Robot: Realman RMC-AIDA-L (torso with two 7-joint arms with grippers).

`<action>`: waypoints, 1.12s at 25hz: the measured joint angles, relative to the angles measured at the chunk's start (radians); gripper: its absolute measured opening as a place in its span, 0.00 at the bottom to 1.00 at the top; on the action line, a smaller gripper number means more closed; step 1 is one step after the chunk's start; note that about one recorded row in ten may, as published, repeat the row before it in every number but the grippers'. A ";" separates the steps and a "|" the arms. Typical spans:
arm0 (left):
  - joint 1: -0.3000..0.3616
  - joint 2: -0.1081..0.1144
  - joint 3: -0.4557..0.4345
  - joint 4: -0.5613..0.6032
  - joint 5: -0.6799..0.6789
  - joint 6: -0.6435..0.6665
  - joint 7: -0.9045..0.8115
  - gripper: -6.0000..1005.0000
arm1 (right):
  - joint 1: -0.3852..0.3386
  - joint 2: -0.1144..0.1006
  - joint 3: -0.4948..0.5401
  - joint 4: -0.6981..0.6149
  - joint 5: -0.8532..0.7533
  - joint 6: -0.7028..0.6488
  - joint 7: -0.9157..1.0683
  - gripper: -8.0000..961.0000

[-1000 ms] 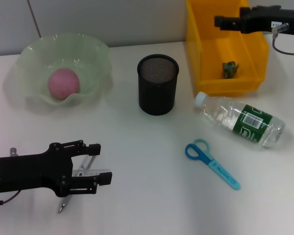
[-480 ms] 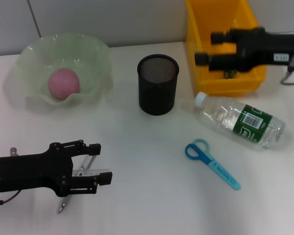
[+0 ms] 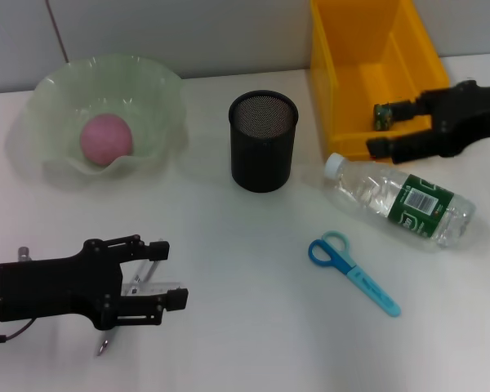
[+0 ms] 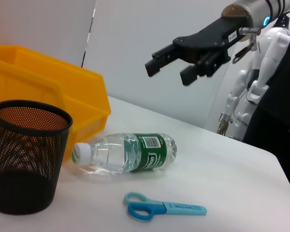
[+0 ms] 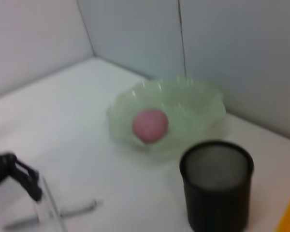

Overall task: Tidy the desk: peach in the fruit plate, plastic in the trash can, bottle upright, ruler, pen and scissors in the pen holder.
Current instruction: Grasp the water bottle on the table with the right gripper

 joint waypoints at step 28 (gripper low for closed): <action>0.016 -0.002 0.000 0.000 0.000 0.001 0.007 0.83 | 0.249 0.000 -0.025 0.125 -0.639 -0.101 0.075 0.87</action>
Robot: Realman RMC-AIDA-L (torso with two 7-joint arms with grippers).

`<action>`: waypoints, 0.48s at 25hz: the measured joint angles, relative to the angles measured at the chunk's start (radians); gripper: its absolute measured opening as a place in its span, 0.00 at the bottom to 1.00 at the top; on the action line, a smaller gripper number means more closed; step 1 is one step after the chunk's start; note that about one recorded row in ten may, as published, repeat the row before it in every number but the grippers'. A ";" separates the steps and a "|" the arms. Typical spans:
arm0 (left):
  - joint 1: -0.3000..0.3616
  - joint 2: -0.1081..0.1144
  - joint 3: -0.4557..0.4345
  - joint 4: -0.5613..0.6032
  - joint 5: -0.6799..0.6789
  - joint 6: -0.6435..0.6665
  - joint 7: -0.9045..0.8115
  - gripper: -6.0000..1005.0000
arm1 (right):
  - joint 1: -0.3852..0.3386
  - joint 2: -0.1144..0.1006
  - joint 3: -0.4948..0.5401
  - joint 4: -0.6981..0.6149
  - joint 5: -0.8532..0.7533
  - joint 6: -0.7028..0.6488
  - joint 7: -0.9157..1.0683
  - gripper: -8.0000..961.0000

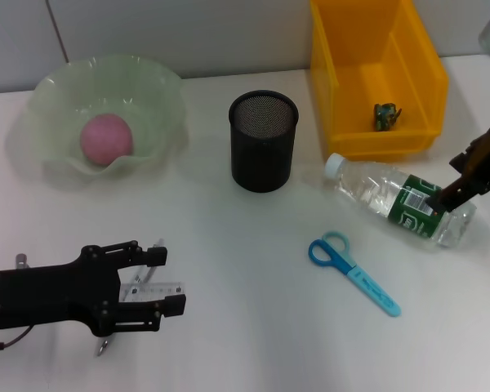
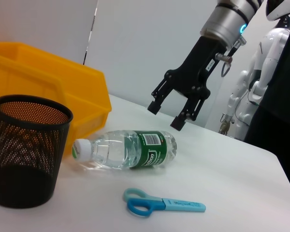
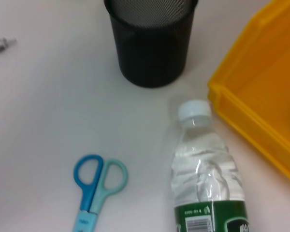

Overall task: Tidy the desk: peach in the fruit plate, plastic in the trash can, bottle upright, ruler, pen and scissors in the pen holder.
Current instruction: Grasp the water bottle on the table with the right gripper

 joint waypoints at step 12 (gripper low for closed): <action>0.000 0.001 0.003 0.000 0.000 0.008 0.000 0.83 | 0.028 0.006 -0.041 0.075 -0.054 0.056 -0.001 0.87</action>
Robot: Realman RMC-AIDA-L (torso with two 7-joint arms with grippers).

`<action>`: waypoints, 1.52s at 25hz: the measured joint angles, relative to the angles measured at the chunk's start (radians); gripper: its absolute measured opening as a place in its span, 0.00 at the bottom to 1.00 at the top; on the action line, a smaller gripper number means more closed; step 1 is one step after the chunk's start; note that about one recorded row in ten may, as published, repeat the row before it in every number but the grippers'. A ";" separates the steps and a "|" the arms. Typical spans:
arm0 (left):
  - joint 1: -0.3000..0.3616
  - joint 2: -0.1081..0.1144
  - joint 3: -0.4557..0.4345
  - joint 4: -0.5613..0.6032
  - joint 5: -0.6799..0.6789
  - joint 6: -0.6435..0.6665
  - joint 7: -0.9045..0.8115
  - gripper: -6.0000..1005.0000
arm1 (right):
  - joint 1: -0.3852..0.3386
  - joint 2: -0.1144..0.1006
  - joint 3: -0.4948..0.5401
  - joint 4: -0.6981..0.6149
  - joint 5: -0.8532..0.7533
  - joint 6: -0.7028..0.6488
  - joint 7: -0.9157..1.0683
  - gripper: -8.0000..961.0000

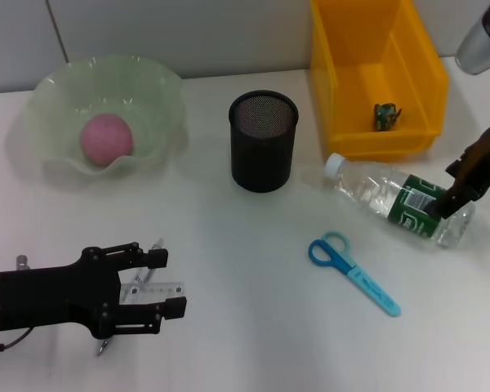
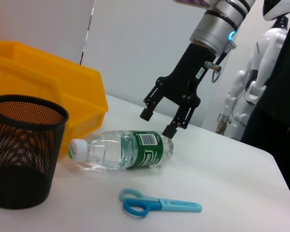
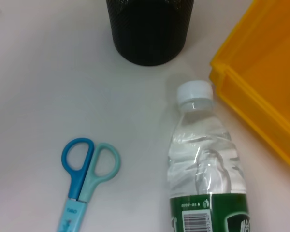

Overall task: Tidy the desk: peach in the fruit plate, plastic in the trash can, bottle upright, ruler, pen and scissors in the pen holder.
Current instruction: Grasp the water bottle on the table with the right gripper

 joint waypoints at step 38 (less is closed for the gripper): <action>0.008 0.004 -0.006 -0.002 0.000 0.010 -0.001 0.83 | 0.063 0.009 -0.041 0.225 -0.052 0.150 -0.011 0.87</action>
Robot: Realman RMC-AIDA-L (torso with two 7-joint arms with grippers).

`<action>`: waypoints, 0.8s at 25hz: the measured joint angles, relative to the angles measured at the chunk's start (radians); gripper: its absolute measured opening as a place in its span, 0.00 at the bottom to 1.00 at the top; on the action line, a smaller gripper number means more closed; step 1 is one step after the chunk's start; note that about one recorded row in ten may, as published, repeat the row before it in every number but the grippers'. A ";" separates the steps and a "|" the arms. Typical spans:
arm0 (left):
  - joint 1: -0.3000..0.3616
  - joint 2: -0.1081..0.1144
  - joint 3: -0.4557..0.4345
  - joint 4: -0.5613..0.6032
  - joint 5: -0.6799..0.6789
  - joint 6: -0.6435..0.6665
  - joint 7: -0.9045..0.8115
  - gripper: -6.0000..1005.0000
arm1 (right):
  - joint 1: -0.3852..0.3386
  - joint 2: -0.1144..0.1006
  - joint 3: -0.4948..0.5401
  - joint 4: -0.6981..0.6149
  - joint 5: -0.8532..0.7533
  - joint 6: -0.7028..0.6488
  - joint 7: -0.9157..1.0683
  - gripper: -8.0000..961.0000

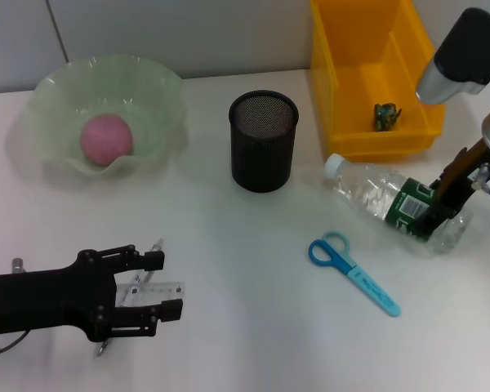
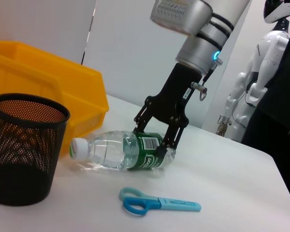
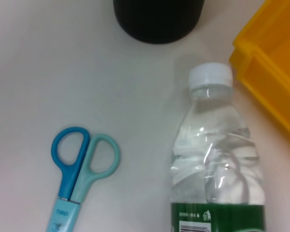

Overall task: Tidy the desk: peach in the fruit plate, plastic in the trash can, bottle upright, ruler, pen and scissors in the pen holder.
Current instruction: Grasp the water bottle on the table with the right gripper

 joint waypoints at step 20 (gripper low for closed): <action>0.003 0.001 0.000 0.000 0.000 0.005 0.003 0.83 | 0.001 0.000 -0.008 0.070 -0.005 0.050 -0.001 0.87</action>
